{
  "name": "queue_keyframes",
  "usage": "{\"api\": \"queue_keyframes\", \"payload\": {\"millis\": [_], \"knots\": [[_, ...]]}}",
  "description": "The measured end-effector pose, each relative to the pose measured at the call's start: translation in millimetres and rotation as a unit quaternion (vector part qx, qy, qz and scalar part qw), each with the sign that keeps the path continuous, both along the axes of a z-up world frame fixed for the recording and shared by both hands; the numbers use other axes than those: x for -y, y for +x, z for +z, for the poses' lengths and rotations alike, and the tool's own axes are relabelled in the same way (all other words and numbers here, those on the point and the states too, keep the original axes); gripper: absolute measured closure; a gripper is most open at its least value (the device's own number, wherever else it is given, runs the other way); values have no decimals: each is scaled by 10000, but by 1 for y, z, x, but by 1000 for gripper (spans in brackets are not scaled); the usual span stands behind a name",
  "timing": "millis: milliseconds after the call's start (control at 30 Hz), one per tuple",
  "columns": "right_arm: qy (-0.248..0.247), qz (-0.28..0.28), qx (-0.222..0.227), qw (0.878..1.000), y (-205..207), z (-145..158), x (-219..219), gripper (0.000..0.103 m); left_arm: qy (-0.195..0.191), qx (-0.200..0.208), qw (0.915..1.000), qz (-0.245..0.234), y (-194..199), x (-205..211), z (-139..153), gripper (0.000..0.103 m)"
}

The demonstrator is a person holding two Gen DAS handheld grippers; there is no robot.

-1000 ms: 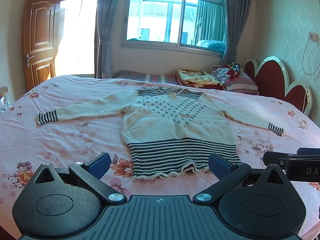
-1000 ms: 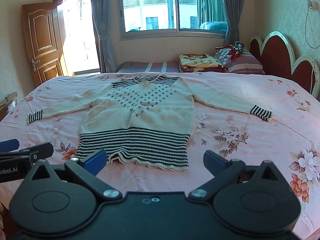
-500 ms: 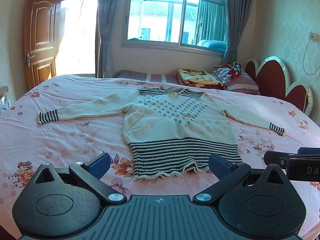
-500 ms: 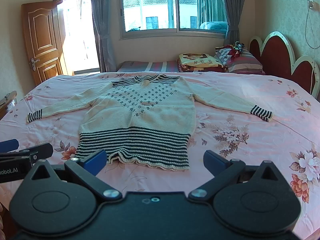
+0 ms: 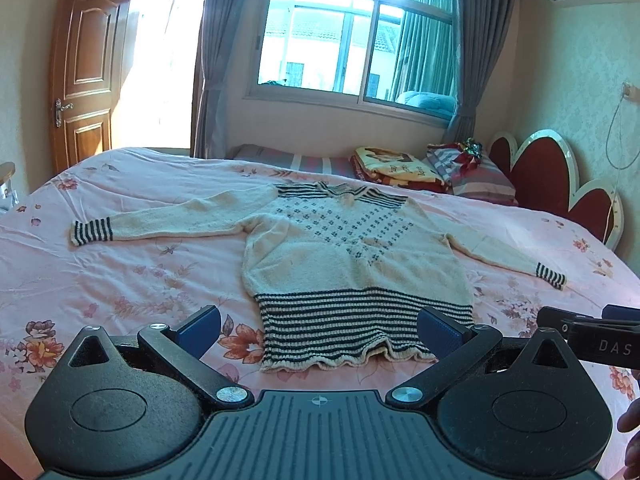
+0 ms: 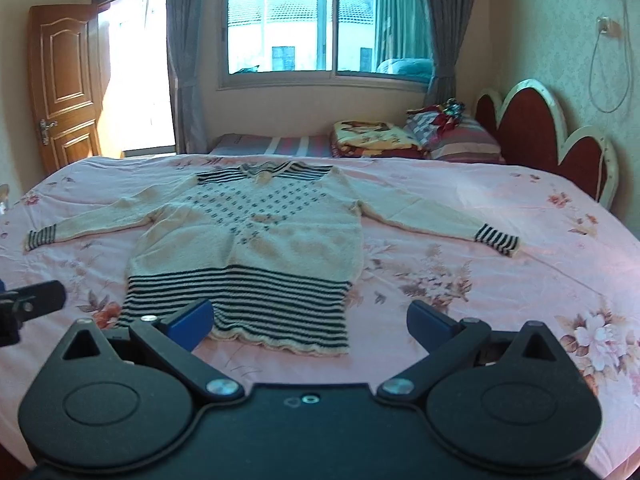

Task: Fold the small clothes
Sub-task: 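Grasp the striped sleeve cuff with the right gripper and fold it across the body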

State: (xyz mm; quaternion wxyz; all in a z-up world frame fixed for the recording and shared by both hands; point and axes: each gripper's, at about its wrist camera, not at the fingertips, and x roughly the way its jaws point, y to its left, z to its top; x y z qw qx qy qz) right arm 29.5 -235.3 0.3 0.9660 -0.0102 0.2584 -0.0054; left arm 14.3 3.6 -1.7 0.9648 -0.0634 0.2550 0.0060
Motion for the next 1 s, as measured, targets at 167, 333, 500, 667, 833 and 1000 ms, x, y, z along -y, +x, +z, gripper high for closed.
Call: {"api": "queue_keyframes", "payload": {"millis": [167, 333, 500, 667, 833, 1000], "knots": [[858, -584, -332, 9940, 30, -10, 66, 1, -29, -196, 9997, -146, 34, 4, -11, 0], [1343, -1230, 55, 9833, 67, -14, 144, 16, -374, -165, 9988, -283, 77, 5, -19, 0], [2099, -1888, 205, 9591, 132, -42, 227, 43, -660, -205, 9975, -172, 135, 17, -30, 0], [3030, -2316, -11, 9244, 198, -96, 292, 70, -1157, -483, 9919, -191, 197, 36, -52, 0], [3858, -2579, -107, 8858, 232, -137, 316, 70, -612, -1040, 9926, 117, 239, 60, -62, 0], [3837, -2530, 92, 8881, 248, -143, 308, 68, -295, -996, 9933, 500, 262, 46, -62, 0]]}}
